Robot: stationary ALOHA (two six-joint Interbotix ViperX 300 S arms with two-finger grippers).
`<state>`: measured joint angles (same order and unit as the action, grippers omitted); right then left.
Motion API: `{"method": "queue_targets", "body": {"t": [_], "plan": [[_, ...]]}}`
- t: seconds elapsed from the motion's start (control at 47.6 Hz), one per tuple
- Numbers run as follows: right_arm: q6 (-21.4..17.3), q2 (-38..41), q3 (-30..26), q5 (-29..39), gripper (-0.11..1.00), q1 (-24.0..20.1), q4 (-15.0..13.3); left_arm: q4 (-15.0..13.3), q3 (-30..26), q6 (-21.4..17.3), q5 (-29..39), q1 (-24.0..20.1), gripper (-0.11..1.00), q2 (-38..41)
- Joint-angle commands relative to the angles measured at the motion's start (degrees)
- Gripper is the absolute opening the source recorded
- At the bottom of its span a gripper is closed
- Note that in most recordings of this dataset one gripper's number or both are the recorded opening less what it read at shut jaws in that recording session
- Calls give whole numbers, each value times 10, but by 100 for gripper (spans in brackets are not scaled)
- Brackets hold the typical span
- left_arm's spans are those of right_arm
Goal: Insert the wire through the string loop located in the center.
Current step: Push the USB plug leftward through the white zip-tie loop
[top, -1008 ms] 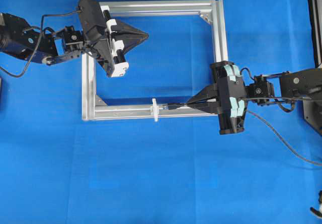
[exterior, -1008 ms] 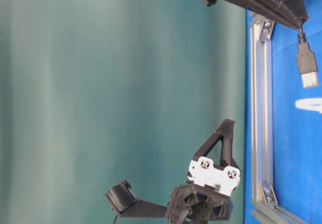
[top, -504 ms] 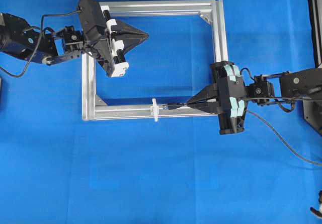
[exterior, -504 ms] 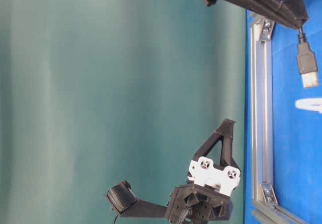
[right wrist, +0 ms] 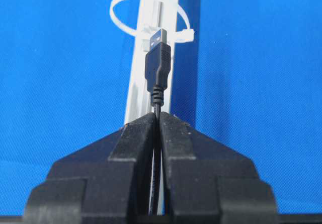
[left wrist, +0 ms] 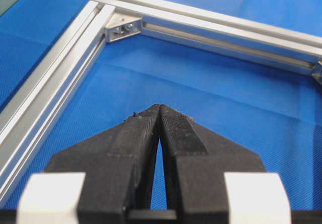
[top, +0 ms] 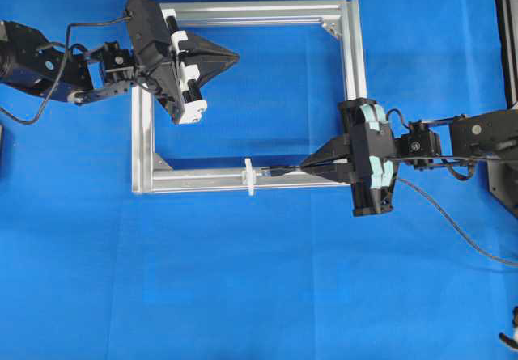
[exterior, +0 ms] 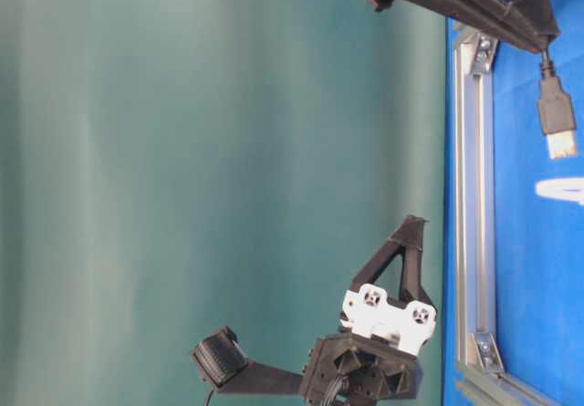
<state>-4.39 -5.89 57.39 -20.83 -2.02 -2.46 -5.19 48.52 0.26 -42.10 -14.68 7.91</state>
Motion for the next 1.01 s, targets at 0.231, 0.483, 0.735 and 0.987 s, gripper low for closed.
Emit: {"method": "queue_targets", "body": {"t": [0.231,0.483,0.735,0.987], "plan": [[0,24,-40,-9,-2,-4,2,1,-4,-1,-3,1,0,-17],[0,63,-83,-14,-2,-7,1,1,-4,-4,-3,2,0,-16],[0,103,-124,-18,-2,-8,1,1,0,-4,-3,2,0,-18],[0,112,-131,-20,-2,-10,2,1,2,-3,-3,2,0,-18]]}}
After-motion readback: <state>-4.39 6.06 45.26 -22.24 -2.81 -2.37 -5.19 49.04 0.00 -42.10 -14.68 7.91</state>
